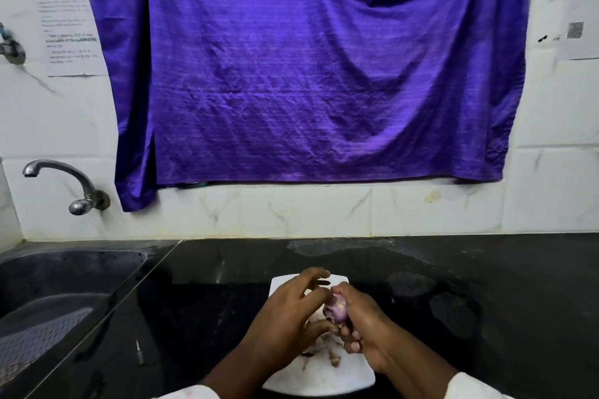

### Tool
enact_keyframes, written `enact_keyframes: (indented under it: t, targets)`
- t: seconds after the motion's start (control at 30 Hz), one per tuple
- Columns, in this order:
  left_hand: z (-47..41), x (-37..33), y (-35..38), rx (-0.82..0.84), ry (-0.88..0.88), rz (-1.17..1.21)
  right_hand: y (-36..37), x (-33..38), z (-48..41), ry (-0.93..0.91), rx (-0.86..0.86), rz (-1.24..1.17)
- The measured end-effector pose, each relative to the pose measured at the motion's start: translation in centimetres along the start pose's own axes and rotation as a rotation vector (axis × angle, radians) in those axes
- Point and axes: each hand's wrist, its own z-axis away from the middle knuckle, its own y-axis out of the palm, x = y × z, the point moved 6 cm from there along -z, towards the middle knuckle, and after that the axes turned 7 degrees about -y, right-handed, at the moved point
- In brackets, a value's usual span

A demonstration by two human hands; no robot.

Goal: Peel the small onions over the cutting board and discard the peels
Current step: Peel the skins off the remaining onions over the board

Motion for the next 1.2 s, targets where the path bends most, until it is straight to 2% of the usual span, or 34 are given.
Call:
enact_keyframes:
  t: [0.17, 0.4, 0.6, 0.77, 1.07, 1.13, 1.2]
  targets:
    - [-0.4, 0.5, 0.7, 0.096, 0.003, 0.051, 0.1, -0.7, -0.1, 0.006, -0.001, -0.022]
    - [-0.1, 0.6, 1.4, 0.113, -0.07, 0.206, 0.5, -0.8, 0.0, 0.016, -0.016, -0.064]
    - [0.2, 0.9, 2.6, -0.019, -0.221, 0.354, 0.4, -0.9, -1.0, -0.008, -0.103, -0.115]
    - [0.5, 1.4, 3.8, -0.066, -0.331, 0.442, 0.8, -1.4, -1.2, -0.015, -0.119, -0.073]
    - [0.9, 0.8, 3.6, -0.15, -0.309, 0.388, 0.9, -0.9, -2.0, -0.063, -0.104, -0.184]
    - [1.3, 0.7, 3.7, -0.191, -0.375, 0.469, 0.8, -0.7, -1.9, -0.076, -0.088, -0.213]
    - [1.8, 1.4, 4.0, -0.231, -0.533, 0.569, 0.6, -0.9, -2.1, -0.076, -0.084, -0.235]
